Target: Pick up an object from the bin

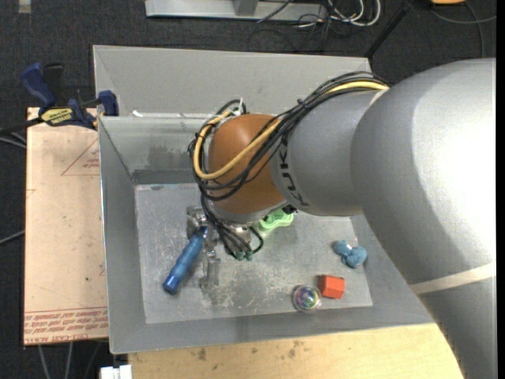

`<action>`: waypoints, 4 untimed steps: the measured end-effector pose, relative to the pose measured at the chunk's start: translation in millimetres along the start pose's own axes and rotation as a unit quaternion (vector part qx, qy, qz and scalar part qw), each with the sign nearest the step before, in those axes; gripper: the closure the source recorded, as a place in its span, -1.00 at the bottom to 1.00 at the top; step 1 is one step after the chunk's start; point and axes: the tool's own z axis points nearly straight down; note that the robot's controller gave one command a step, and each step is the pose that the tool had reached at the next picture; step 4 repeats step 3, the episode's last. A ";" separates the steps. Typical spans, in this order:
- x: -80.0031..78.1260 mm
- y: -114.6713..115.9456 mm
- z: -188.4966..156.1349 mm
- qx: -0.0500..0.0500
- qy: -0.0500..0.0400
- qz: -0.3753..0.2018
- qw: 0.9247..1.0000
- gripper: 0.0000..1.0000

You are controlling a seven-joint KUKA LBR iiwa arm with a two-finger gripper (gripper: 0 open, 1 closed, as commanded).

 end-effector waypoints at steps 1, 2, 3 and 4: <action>-3.2 3.3 -3.9 -0.002 -0.004 -0.001 1.000 1.00; 37.6 15.7 -96.4 -0.002 -0.007 0.004 1.000 1.00; 74.4 -29.6 -190.8 -0.001 -0.007 0.002 1.000 1.00; 74.4 -29.6 -190.8 -0.001 -0.007 0.002 1.000 1.00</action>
Offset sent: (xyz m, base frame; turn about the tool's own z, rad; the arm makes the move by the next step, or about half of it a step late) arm 0.0000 0.0000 0.0000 0.0000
